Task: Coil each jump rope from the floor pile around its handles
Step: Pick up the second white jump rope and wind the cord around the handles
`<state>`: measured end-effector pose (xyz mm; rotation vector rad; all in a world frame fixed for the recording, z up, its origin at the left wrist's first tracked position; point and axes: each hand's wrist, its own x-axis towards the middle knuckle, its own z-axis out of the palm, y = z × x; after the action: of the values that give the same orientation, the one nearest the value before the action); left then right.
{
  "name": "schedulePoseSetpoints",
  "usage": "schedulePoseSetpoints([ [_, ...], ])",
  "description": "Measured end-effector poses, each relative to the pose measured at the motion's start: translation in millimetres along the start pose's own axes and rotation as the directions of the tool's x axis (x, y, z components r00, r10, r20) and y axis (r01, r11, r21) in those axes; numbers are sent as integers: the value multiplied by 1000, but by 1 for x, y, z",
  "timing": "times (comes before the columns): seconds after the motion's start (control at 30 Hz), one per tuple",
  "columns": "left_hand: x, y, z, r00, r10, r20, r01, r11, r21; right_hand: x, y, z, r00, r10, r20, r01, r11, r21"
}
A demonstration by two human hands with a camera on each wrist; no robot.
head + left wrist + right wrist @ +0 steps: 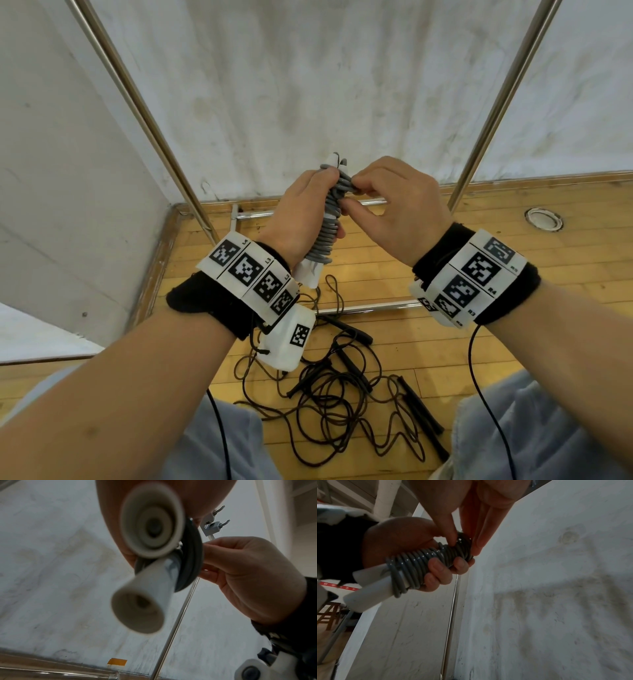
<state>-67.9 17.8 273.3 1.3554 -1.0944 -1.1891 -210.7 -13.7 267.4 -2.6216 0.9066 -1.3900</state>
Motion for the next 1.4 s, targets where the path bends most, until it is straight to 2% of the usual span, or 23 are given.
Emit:
schedulePoseSetpoints([
  [0.17,2,-4,1,997,-77,27,75,995,72,-5,-3,3,996,39,76,-35,998,-51],
  [0.3,0,-6,2,997,-63,39,58,992,116,-5,-7,6,993,67,93,-57,993,-108],
  [0.53,-4,-5,6,999,-31,20,30,996,88,-1,-11,7,993,83,80,-71,987,-144],
  [0.67,-4,-4,7,997,-72,24,71,996,47,-1,-7,8,995,92,48,-85,988,-131],
  [0.73,-2,-4,7,999,-42,-19,43,998,43,-4,-3,9,995,92,41,-89,993,-79],
  [0.8,-1,-4,5,997,28,-79,-22,997,79,-6,-3,9,985,164,58,-167,985,53],
  [0.87,1,-7,3,991,91,-97,-77,988,138,-5,-4,9,927,358,108,-373,906,198],
  [0.93,1,-12,4,986,153,-61,-137,969,204,-1,-5,10,827,545,137,-559,774,299],
  [1.0,0,-16,6,970,241,-35,-225,941,254,4,-7,8,719,676,163,-670,611,421],
  [1.07,-1,-18,7,942,334,-30,-311,905,291,6,-10,7,655,711,254,-714,472,517],
  [1.23,-2,-18,3,912,411,0,-380,842,382,6,-11,7,571,681,459,-763,232,604],
  [1.3,-4,-17,3,899,437,-13,-387,810,440,7,-11,6,542,685,487,-774,182,606],
  [1.4,-7,-16,7,888,459,-13,-395,777,491,10,-8,4,497,725,476,-796,162,584],
])
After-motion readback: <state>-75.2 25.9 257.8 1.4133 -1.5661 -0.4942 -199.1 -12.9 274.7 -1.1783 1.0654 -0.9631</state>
